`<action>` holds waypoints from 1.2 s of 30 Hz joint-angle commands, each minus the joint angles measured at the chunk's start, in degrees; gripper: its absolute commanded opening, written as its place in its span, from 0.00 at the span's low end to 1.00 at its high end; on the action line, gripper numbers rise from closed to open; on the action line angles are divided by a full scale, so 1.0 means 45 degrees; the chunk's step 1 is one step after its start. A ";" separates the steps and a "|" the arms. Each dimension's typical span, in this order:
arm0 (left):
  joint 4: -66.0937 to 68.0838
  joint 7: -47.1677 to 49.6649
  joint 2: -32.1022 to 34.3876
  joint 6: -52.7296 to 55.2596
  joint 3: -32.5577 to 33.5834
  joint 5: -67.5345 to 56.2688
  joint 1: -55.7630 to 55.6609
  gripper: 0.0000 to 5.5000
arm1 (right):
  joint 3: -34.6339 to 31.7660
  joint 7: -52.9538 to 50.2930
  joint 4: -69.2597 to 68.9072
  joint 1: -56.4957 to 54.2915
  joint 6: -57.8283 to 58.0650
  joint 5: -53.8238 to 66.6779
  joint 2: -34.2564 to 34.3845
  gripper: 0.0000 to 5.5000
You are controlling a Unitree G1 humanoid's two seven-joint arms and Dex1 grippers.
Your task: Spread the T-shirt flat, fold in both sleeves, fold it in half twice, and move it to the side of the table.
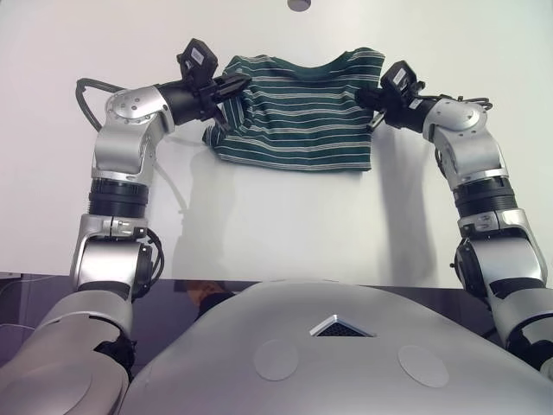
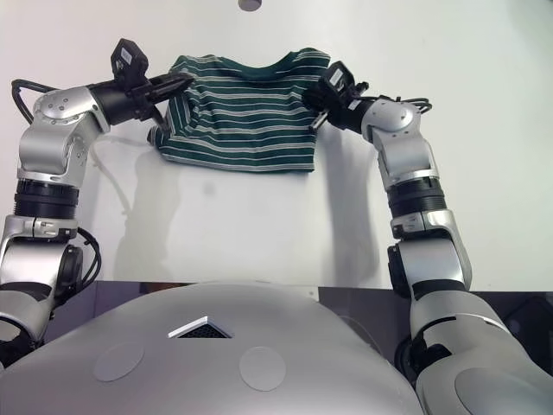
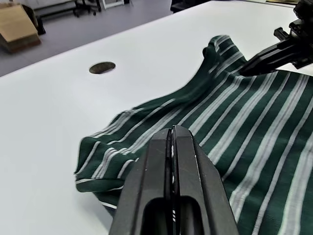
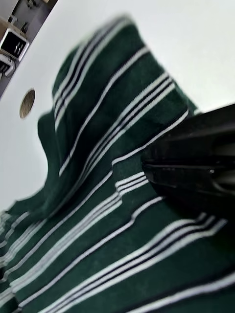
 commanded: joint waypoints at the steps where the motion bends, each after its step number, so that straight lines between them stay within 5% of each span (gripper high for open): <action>1: -0.0453 -0.0549 0.0438 0.1213 -0.2087 0.1070 0.0720 0.00 | 0.1315 -0.0125 0.2350 -0.1124 -0.0386 -0.2178 -0.0329 0.00; 5: 0.1490 -0.0055 0.1323 -0.0209 -0.3655 0.3798 0.0421 0.00 | 0.2846 0.2683 0.0926 -0.0409 -0.0744 -0.3358 -0.2197 0.00; 8: 0.4291 0.0166 0.1492 -0.2195 -0.4435 0.5436 -0.1342 0.00 | 0.3243 0.6108 -0.3292 0.1051 0.0005 -0.1751 -0.3775 0.00; 12: 0.8998 0.2017 0.0603 -0.5017 -0.5504 0.7853 -0.5305 0.00 | 0.2445 0.7051 -0.7315 0.1311 0.2891 0.1715 -0.2788 0.00; 16: 0.9377 0.1516 0.0564 -0.7311 -0.3769 0.6261 -0.5343 0.00 | 0.0443 0.4880 -0.8631 0.1068 0.4519 0.3175 -0.1470 0.00; 19: 0.7673 0.1200 0.1637 -0.9034 -0.2007 0.4781 -0.3849 0.00 | -0.1392 0.4279 -1.0306 0.1920 0.5589 0.4197 -0.2235 0.05; 23: 0.4368 0.0890 0.3318 -1.0727 -0.1450 0.4886 -0.0543 0.12 | -0.0426 0.4169 -0.9321 0.3451 0.0470 0.0466 -0.4396 0.18; 26: 0.2625 0.0992 0.4331 -1.1934 -0.1614 0.5944 0.1389 0.20 | 0.0291 0.3775 -0.7161 0.3797 -0.3150 -0.1282 -0.4662 0.28; 36: 0.1131 0.2268 0.4520 -1.3450 -0.2302 0.8456 0.3391 0.24 | 0.1637 0.2308 -0.5035 0.3629 -0.5216 -0.2474 -0.2304 0.31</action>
